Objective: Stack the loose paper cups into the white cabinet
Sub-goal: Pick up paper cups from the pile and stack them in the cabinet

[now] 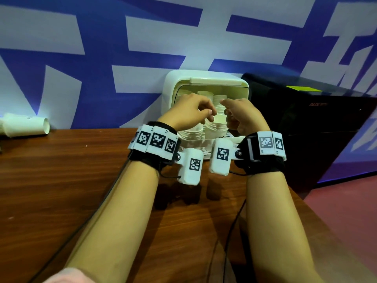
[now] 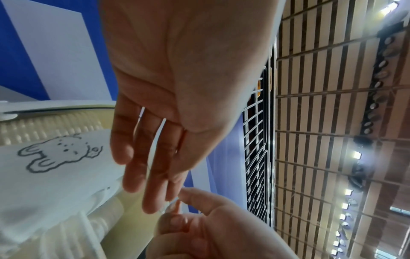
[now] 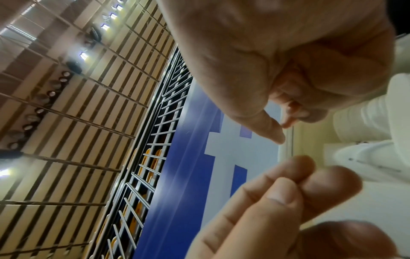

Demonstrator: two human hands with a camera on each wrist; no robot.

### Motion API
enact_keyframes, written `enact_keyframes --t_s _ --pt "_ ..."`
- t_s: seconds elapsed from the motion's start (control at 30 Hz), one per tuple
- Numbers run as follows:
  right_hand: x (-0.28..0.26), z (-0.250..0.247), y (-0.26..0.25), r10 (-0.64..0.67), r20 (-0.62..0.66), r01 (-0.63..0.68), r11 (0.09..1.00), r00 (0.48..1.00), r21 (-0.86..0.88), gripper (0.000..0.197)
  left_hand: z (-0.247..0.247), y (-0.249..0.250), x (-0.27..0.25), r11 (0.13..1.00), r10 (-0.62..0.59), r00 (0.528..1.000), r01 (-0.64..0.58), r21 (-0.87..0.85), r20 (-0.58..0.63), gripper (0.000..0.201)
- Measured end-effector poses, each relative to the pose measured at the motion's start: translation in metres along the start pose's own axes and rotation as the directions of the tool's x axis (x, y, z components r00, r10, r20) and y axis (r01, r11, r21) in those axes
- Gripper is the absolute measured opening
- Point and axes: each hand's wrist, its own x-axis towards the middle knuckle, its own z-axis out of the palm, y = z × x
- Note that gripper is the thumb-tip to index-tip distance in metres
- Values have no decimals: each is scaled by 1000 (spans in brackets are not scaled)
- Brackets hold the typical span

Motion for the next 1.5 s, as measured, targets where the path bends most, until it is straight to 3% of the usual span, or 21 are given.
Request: enact_keyframes --t_s 0.1,0.2,0.43,0.67,0.8,1.0,1.13,1.27,1.37,1.5 --pt "-12 2 -10 -65 33 64 998 997 13 19 -15 3 -8 1000 -11 996 11 -1 89 17" --pt "-20 8 -17 -113 71 109 992 991 58 15 -32 1 -19 999 -30 994 33 -28 104 17" --pt "-35 49 -28 -194 112 122 878 975 462 21 -70 -21 -61 984 -159 981 166 -64 110 18" --pt "-55 104 -25 -257 173 154 875 951 458 28 -141 -48 -135 936 -352 934 351 31 58 16" --pt "-69 138 -18 -265 229 157 902 937 403 31 -187 -63 -184 891 -454 887 451 -56 -85 16" --pt "-73 193 -10 -185 295 81 940 938 330 25 -230 -102 -232 809 -572 744 581 -89 -344 20" --pt "-77 242 -16 -133 402 20 962 906 273 23 -249 -132 -249 722 -604 566 687 -84 -561 15" --pt "-85 294 -23 -88 519 -29 977 850 213 20 -258 -157 -261 567 -660 391 820 -84 -642 35" --pt "-92 328 -26 -53 573 -44 987 818 155 12 -260 -172 -265 501 -664 320 861 -84 -676 40" --pt "-100 365 -24 2 629 -75 993 777 89 11 -257 -183 -262 421 -696 267 904 -77 -667 41"
